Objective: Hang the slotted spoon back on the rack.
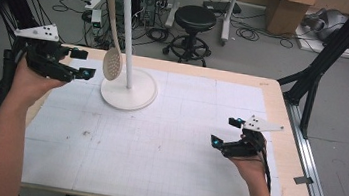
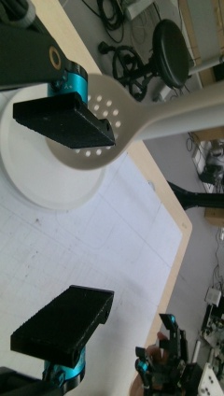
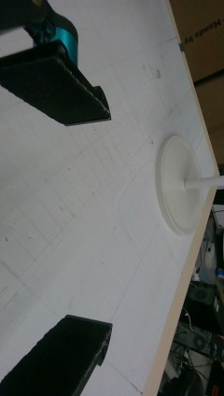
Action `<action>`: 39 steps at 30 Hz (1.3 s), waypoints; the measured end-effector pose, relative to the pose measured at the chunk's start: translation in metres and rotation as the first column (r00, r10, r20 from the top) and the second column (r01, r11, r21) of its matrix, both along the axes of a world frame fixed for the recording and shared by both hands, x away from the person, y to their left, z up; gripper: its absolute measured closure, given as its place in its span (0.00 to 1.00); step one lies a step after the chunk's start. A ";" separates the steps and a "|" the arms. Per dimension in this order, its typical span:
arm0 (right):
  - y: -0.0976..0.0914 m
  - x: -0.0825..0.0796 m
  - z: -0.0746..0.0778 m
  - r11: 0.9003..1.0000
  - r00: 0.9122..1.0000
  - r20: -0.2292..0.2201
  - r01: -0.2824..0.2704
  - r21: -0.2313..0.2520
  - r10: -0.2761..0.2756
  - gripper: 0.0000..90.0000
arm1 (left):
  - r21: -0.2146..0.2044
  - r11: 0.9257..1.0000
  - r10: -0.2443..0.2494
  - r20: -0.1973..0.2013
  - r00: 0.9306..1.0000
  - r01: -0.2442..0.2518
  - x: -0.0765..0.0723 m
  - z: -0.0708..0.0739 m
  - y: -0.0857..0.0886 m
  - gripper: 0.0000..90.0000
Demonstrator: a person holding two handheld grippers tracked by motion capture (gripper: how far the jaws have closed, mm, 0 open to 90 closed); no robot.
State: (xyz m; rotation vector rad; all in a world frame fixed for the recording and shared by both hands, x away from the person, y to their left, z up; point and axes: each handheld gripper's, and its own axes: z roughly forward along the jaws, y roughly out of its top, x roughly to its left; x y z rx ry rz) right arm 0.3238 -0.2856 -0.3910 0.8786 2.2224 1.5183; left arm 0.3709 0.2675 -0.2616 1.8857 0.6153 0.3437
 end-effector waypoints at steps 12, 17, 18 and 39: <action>-0.001 0.000 0.001 1.000 1.000 0.003 0.001 0.012 -0.001 0.01 | 0.004 0.999 -0.040 -0.008 0.999 0.040 -0.013 -0.040 -0.021 0.17; -0.001 0.000 0.000 1.000 1.000 0.001 0.001 0.012 -0.002 0.01 | -0.044 0.997 -0.058 -0.003 0.998 0.058 -0.018 -0.055 -0.023 0.15; -0.001 0.000 0.000 1.000 1.000 0.004 0.001 0.012 -0.002 0.01 | -0.045 0.997 -0.060 -0.005 0.998 0.059 -0.019 -0.057 -0.024 0.15; -0.004 0.002 -0.003 1.000 1.000 -0.009 0.006 0.019 -0.006 0.01 | -0.075 0.988 -0.142 -0.038 0.989 0.138 -0.023 -0.101 -0.035 0.05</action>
